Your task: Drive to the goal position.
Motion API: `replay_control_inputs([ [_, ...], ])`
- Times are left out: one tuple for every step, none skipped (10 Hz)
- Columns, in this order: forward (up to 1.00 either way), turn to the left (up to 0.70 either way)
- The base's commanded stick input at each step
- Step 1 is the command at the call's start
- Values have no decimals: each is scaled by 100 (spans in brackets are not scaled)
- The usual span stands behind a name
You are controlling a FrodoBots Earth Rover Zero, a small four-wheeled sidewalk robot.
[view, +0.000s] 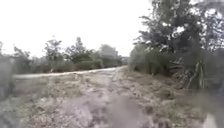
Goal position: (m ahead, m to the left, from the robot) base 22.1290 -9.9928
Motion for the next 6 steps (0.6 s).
replay_control_inputs([
  [100,0],
  [100,0],
  [100,0],
  [100,0],
  [100,0],
  [100,0],
])
